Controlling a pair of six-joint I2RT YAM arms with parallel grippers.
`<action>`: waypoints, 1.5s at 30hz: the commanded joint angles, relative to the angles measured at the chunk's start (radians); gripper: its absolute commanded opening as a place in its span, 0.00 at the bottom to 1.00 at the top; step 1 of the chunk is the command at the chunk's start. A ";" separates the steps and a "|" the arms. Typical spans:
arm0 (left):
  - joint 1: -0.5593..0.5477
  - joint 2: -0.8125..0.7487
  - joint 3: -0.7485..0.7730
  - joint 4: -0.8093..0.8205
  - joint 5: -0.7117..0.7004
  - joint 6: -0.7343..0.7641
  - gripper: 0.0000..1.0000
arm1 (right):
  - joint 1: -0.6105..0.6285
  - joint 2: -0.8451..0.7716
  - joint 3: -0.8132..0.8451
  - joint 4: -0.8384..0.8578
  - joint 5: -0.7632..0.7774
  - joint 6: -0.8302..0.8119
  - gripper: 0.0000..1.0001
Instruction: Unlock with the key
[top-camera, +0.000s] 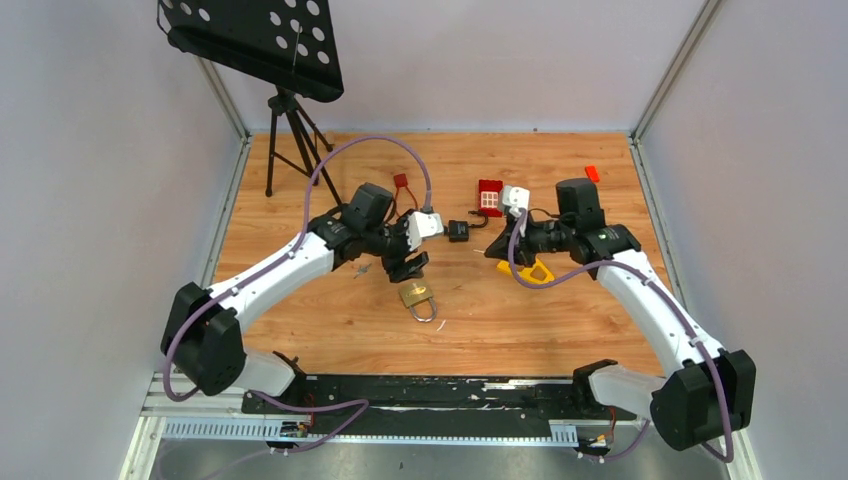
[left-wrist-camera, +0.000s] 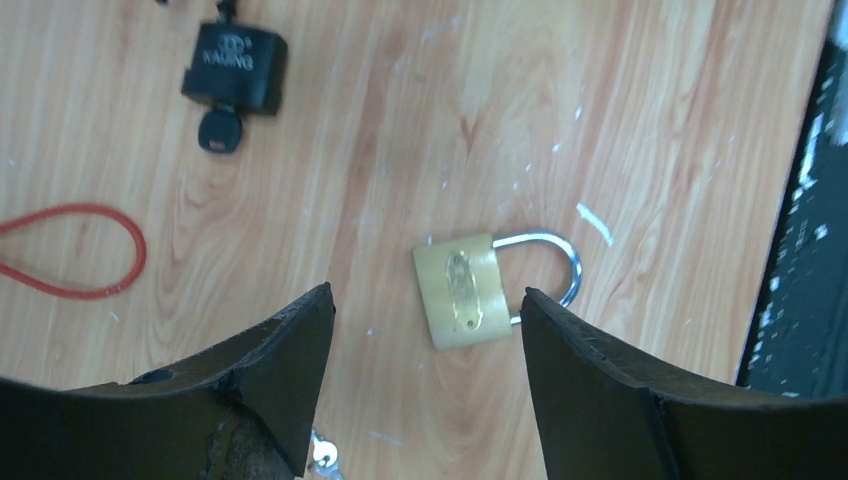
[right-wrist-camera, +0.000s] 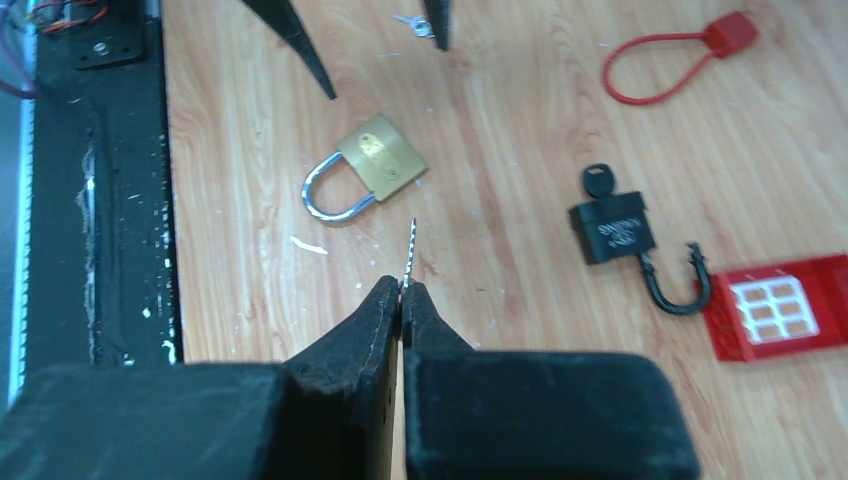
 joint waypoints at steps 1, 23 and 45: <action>-0.026 0.032 -0.014 -0.045 -0.084 0.102 0.75 | -0.079 -0.050 0.001 0.056 -0.035 0.021 0.00; -0.195 0.263 -0.037 0.038 -0.382 -0.039 0.82 | -0.123 -0.054 -0.001 0.036 -0.056 0.006 0.00; -0.239 0.255 -0.137 0.039 -0.624 0.038 0.95 | -0.123 -0.019 0.009 0.009 -0.084 -0.006 0.00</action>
